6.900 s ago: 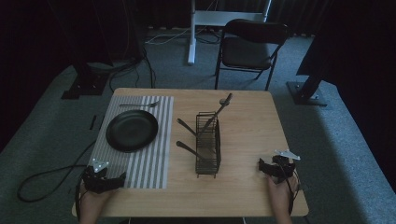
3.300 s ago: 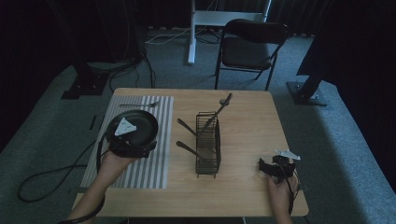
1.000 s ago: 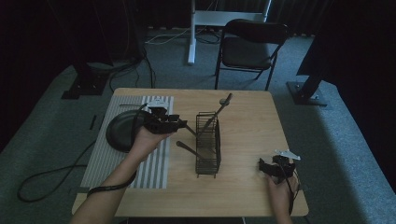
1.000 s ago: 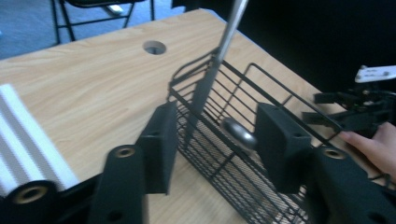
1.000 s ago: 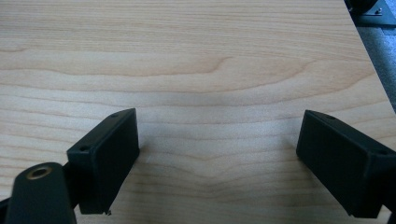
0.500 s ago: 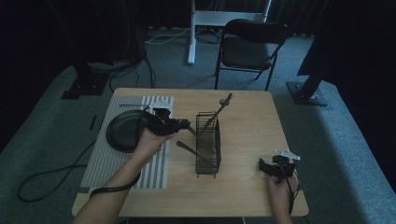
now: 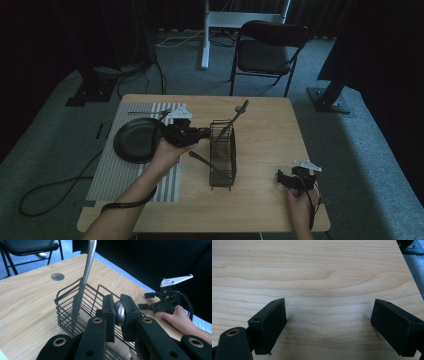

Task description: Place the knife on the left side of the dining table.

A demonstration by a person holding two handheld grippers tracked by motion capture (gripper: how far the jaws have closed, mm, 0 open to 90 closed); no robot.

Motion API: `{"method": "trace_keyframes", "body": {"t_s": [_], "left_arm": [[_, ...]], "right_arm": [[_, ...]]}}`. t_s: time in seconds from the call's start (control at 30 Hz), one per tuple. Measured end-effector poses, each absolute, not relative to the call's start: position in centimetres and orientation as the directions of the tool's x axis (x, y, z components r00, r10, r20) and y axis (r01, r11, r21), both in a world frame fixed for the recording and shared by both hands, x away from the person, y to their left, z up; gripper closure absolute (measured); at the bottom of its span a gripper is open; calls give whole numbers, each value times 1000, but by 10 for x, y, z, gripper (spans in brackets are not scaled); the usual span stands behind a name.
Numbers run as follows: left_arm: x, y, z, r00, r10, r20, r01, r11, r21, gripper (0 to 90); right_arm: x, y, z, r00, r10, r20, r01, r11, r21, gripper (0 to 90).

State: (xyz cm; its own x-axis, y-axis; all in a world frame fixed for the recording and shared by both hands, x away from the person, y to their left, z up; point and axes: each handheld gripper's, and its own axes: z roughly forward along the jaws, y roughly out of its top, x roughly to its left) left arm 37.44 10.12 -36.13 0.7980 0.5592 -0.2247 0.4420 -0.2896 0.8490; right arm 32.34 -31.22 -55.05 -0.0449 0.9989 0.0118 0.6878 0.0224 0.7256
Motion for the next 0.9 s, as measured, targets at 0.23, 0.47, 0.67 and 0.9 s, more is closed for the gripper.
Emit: {"method": "trace_keyframes", "body": {"t_s": [0.23,0.47,0.67,0.9], "left_arm": [[365,101,-350,814,547,-196,419,-319,850,837],[356,110,-333,818,542,-193,400,-295,868,837],[343,122,-311,829,530,-178,370,-280,886,837],[336,136,-297,822,545,-167,353,-255,900,837]], "right_arm": [[323,-312,-550,-46,999,11,689,23,725,121],[323,-312,-550,-45,999,12,688,23,725,122],[323,-312,-550,-46,999,11,689,24,725,122],[323,-312,-550,-46,999,11,689,24,725,122]]}}
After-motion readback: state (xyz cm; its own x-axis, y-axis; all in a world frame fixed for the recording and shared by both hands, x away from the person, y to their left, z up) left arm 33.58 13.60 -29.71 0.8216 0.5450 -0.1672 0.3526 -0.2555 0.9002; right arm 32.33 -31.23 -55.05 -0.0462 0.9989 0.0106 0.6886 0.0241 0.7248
